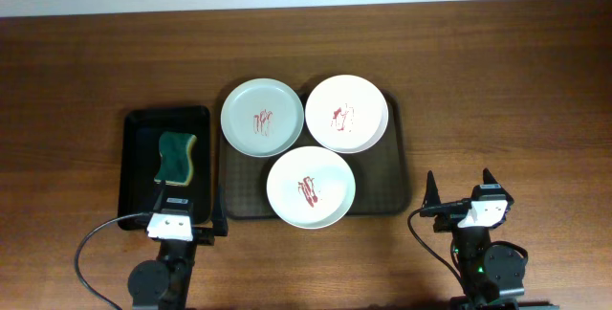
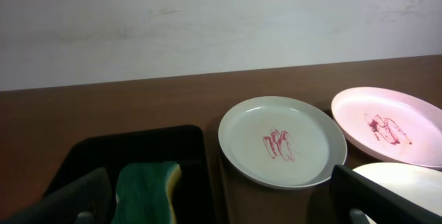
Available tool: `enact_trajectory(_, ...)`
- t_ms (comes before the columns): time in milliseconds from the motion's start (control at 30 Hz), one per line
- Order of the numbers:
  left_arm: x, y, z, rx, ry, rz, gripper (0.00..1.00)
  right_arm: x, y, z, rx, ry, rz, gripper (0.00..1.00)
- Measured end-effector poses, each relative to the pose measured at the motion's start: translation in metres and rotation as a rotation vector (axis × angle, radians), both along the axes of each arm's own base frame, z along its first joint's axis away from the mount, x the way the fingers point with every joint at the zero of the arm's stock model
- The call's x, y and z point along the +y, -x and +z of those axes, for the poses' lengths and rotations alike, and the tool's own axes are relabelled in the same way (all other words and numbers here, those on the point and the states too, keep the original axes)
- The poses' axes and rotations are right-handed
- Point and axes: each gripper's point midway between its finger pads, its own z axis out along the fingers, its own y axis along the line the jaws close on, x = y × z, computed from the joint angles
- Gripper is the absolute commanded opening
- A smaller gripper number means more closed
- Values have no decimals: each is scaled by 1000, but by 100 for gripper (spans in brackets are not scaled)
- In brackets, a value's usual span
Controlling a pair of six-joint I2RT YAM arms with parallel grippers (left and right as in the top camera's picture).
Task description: Clean dirty plates on tray and stack at the side
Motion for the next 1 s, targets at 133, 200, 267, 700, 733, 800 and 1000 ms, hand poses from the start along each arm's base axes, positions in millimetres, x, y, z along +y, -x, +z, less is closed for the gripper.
enact_trajectory(133,0,0,0,3,30,2,99,0,0,0,0,-35,-2,99)
enact_trajectory(200,1,1,-3,29,46,8,99,0,0,0,0,-89,-6,99)
enact_trajectory(267,2,6,-6,95,54,14,99,0,2,-2,29,-138,-10,98)
enact_trajectory(700,2,12,30,814,27,36,99,15,12,77,622,-177,14,99)
enact_trajectory(733,1,17,31,897,23,36,99,15,12,89,671,-176,11,99)
enact_trajectory(800,0,15,30,970,23,33,100,16,0,92,711,-176,9,99)
enact_trajectory(1000,15,-18,24,975,124,126,99,48,-19,35,980,-228,155,99)
